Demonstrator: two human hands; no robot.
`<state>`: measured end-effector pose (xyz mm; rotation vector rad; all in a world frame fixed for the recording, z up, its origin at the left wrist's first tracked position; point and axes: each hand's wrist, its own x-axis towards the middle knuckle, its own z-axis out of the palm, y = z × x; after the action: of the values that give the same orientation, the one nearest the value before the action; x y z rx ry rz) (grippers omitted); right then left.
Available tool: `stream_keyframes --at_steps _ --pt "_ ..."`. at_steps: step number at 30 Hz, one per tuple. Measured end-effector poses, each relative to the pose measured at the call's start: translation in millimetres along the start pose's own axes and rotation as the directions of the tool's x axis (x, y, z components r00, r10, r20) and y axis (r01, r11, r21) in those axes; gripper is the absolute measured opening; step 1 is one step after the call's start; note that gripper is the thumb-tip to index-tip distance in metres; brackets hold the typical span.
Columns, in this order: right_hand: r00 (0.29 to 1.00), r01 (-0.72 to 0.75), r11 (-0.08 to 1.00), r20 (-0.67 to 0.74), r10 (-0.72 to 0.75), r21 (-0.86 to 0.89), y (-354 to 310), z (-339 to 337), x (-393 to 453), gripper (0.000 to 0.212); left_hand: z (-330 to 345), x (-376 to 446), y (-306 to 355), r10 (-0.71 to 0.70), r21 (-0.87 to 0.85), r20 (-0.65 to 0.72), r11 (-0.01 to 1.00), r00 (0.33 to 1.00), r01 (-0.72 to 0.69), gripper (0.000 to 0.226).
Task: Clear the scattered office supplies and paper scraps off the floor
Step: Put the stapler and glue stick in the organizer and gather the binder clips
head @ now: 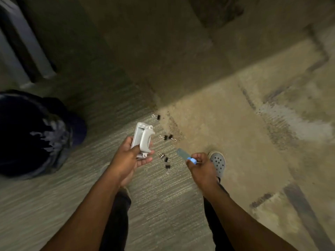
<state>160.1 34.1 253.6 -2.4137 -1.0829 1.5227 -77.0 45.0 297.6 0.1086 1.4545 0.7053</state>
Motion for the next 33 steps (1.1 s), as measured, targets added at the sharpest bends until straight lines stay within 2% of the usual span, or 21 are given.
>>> stream_keyframes --at_steps 5,9,14,18,21,25,29,33 --pt "0.984 0.175 0.984 0.020 -0.175 -0.013 -118 -26 -112 0.015 -43 -144 93 0.082 -0.188 0.017 0.979 0.997 -0.077 0.024" --pt "0.942 0.336 0.941 0.000 -0.337 0.034 -205 -37 -205 0.022 -83 -244 153 0.199 -0.196 0.024 0.962 0.980 -0.191 0.020" --pt "0.888 0.461 0.874 -0.079 -0.454 0.156 -305 -34 -299 0.026 -148 -334 211 0.330 -0.225 -0.050 0.916 0.943 -0.333 0.015" --pt "0.831 0.550 0.794 -0.075 -0.551 0.258 -383 -22 -364 0.026 -196 -389 258 0.373 -0.418 -0.070 0.832 0.925 -0.366 0.025" --pt "0.796 0.592 0.762 -0.045 -0.603 0.263 -419 -15 -383 0.024 -208 -403 280 0.325 -0.583 -0.068 0.754 0.943 -0.302 0.045" --pt "0.732 0.659 0.708 -0.003 -0.681 0.254 -487 2 -404 0.023 -230 -411 324 0.392 -0.704 -0.046 0.640 0.919 -0.309 0.052" --pt "0.651 0.737 0.632 0.000 -0.759 0.240 -561 22 -399 0.023 -251 -400 366 0.407 -0.734 -0.049 0.605 0.912 -0.309 0.045" --pt "0.524 0.844 0.515 -0.024 -0.851 0.150 -647 46 -382 0.022 -271 -384 415 0.431 -0.696 -0.149 0.594 0.890 -0.403 0.039"
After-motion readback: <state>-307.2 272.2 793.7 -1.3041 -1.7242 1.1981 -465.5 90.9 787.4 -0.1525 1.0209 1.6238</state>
